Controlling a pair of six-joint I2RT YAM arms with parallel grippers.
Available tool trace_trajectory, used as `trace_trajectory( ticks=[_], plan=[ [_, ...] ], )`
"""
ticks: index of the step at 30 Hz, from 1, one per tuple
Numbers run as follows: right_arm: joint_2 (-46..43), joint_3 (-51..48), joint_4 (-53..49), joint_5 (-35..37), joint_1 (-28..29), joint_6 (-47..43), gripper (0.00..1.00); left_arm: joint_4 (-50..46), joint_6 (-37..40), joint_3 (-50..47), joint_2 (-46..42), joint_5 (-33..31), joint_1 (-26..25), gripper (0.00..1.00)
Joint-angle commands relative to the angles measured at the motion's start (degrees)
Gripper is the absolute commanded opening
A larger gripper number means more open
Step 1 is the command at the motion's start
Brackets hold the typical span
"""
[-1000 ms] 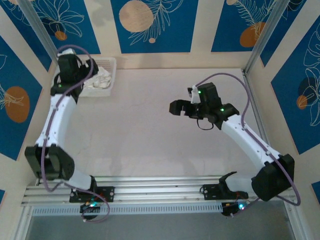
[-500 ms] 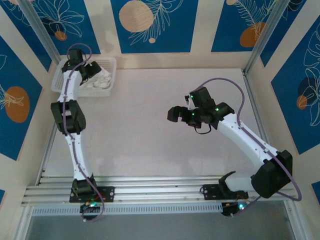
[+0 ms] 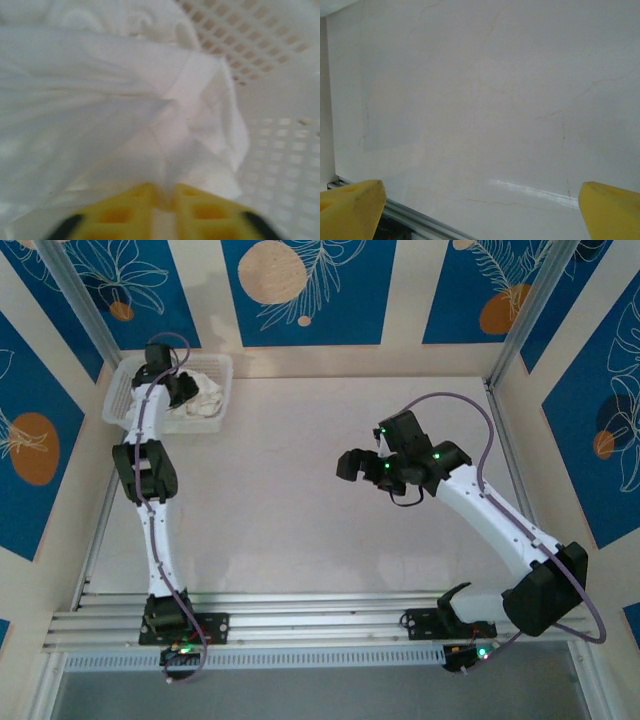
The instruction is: Fold the inside-out t-shirt
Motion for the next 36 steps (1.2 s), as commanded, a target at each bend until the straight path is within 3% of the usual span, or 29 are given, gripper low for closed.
trace_trajectory(
  ticks=[1, 11, 15, 22, 26, 31, 34, 36],
  plan=[
    [-2.37, 2.37, -1.83, 1.94, 0.5, 1.21, 0.99, -1.5, -0.11, 6.05, -0.66, 5.58, 1.14, 0.0],
    [-9.56, -2.2, 1.87, 6.49, 0.5, 6.03, 0.99, 8.23, -8.84, 7.27, -26.26, 13.19, 0.22, 0.0],
    [-12.14, -4.05, 2.85, 8.58, 0.17, 7.28, 0.99, 11.55, -9.67, 7.38, -35.91, 13.46, -1.93, 0.0],
    [-13.87, -6.69, 4.96, 8.97, -0.29, 9.37, 0.99, 6.98, -10.56, 2.43, -43.93, 16.61, -5.75, 0.0],
    [-13.14, -8.36, 6.97, 7.64, -0.56, 11.04, 0.99, 9.3, -8.58, -14.39, -48.9, 18.93, -13.7, 0.0],
    [-11.85, -8.84, 6.33, 6.95, -1.61, 13.08, 0.99, 15.46, -6.72, -32.5, -51.0, 23.14, -28.99, 0.0],
    [-12.83, -9.44, 2.54, 9.01, -5.29, 18.23, 0.99, 17.84, -3.26, -39.21, -49.69, 23.76, -38.88, 0.01],
    [-14.36, -10.84, 0.95, 6.09, -10.77, 21.97, 0.99, 17.49, 1.83, -43.79, -51.48, 17.72, -43.3, 0.32]
  ],
)
